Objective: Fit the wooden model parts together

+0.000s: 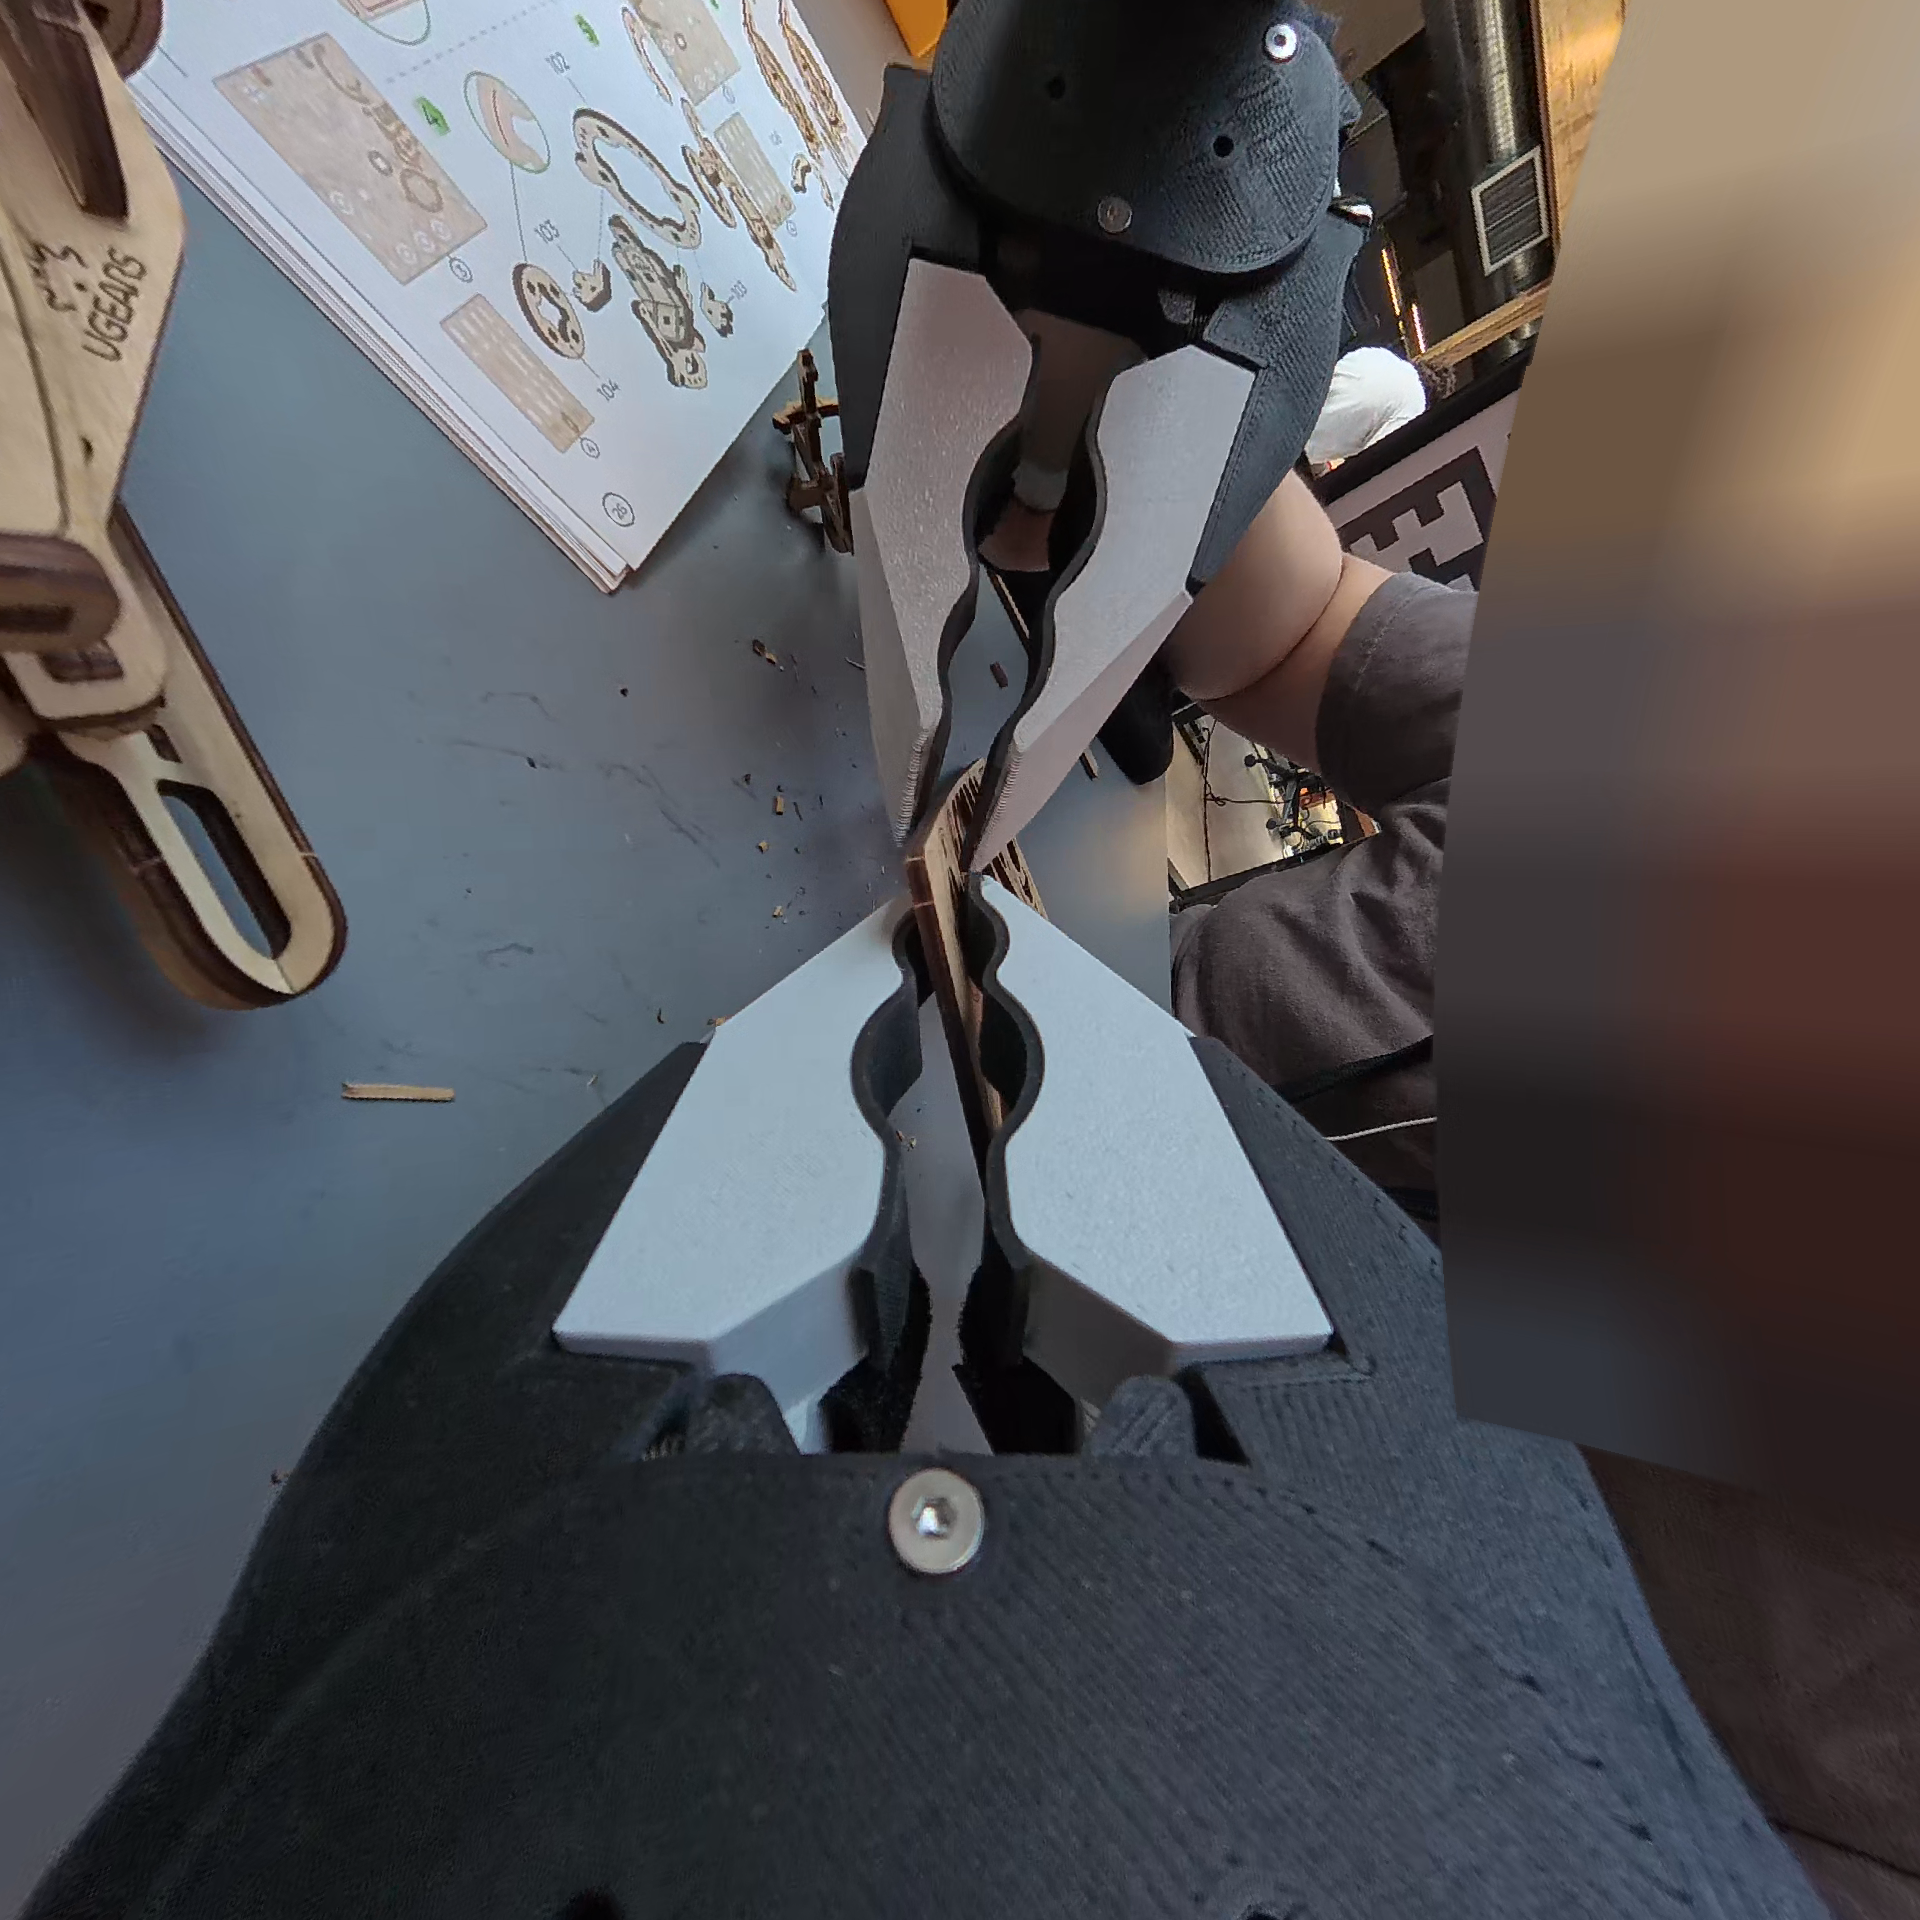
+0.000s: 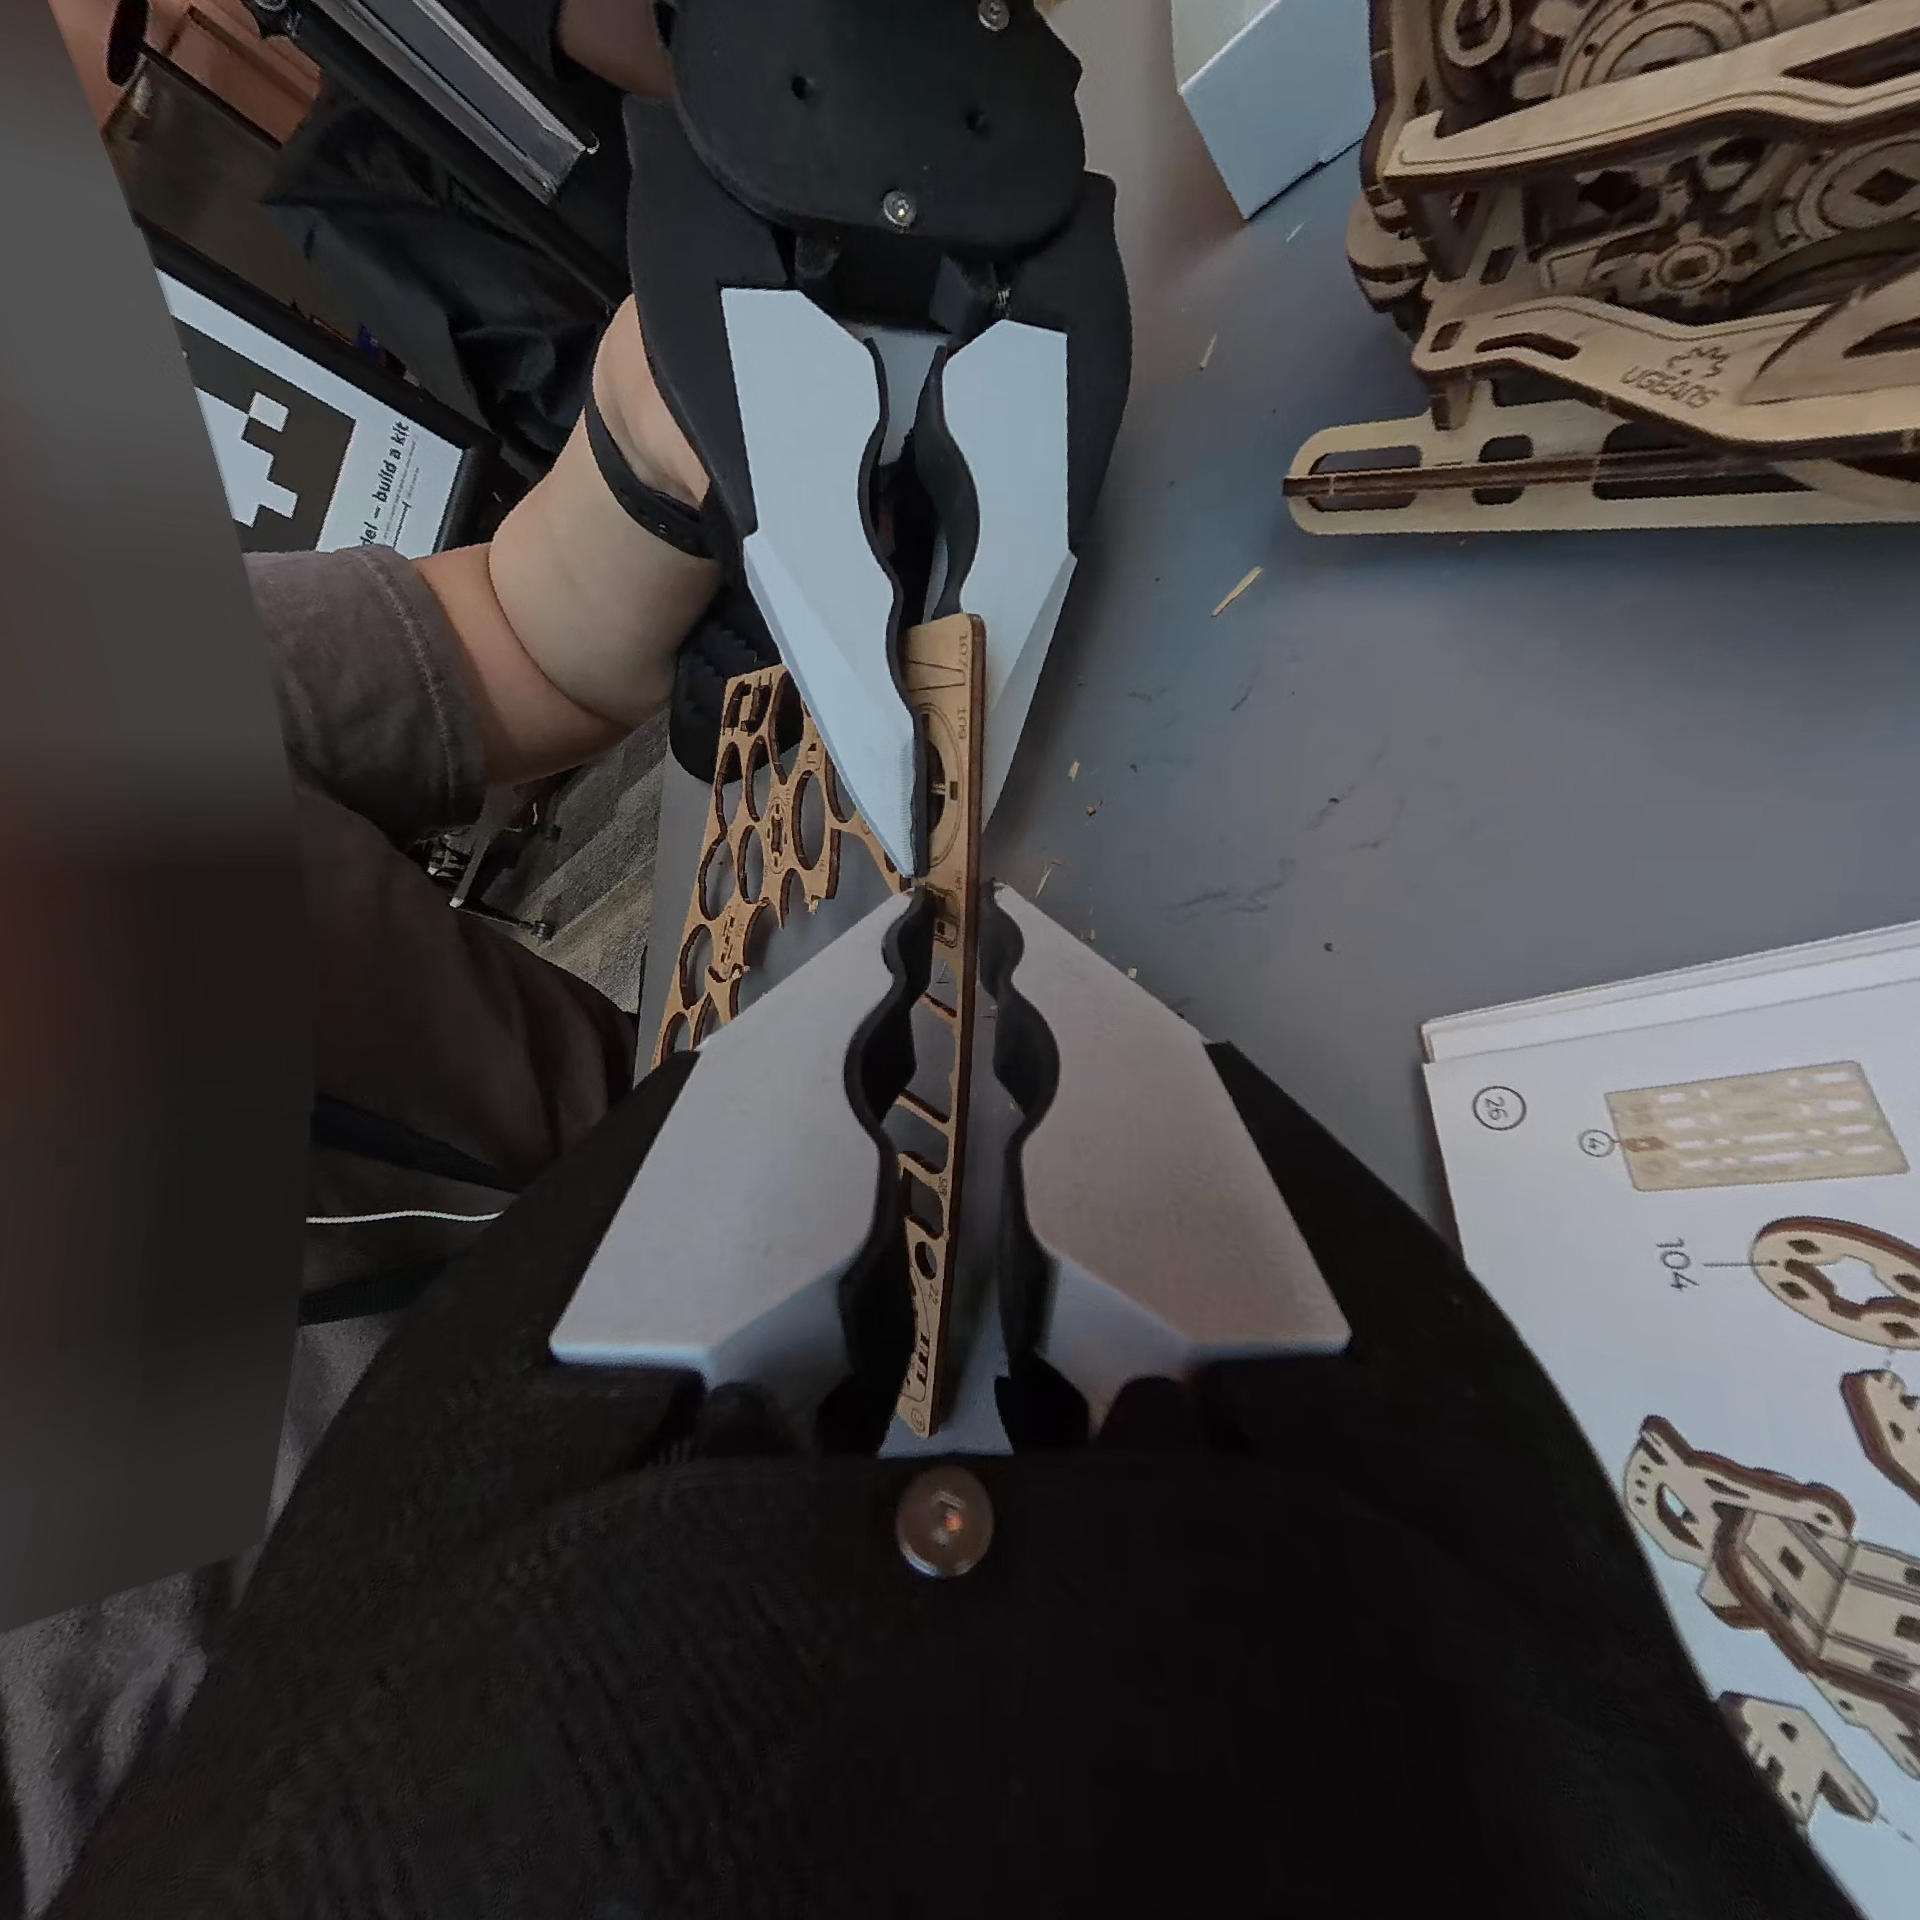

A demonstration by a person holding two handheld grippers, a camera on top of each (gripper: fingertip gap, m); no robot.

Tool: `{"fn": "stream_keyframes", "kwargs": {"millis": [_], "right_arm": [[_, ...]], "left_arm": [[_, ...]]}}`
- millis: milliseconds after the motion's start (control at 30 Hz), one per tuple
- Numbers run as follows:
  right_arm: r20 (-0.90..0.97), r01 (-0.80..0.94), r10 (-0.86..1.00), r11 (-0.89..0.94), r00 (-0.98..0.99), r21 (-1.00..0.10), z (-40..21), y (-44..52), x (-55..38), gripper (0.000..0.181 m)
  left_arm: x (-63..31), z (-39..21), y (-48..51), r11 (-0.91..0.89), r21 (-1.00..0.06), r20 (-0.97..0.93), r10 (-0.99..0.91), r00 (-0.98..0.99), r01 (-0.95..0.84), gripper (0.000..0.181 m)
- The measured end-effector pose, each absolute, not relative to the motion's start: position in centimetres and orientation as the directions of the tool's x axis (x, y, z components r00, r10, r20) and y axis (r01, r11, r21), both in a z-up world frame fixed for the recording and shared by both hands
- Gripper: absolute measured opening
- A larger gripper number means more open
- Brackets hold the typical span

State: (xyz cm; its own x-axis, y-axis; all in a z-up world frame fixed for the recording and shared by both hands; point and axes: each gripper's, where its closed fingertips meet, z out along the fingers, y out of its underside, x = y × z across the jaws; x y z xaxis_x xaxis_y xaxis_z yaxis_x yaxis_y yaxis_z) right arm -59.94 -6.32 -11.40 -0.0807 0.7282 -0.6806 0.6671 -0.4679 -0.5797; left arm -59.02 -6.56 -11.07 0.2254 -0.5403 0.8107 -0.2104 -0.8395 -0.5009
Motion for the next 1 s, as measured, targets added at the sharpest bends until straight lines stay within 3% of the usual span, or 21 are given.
{"fn": "stream_keyframes", "kwargs": {"millis": [500, 667, 1000], "right_arm": [[-0.606, 0.696, 0.794, -0.409, -0.046, -0.59, -12.6, -6.2, -59.8, 0.007], [-0.669, 0.663, 0.735, -0.447, -0.111, -0.6, -11.4, -6.5, -59.8, 0.006], [-0.659, 0.698, 0.744, -0.416, -0.106, -0.582, -11.9, -6.5, -59.7, 0.007]], "left_arm": [[-59.0, -12.0, -6.5, -0.847, -0.485, 0.796, -0.531, 0.291, -0.218, 0.0], [-58.9, -11.0, -6.6, -0.853, -0.484, 0.828, -0.518, 0.212, -0.196, 0.001], [-58.8, -11.4, -6.5, -0.838, -0.502, 0.806, -0.543, 0.236, -0.214, 0.002]]}}
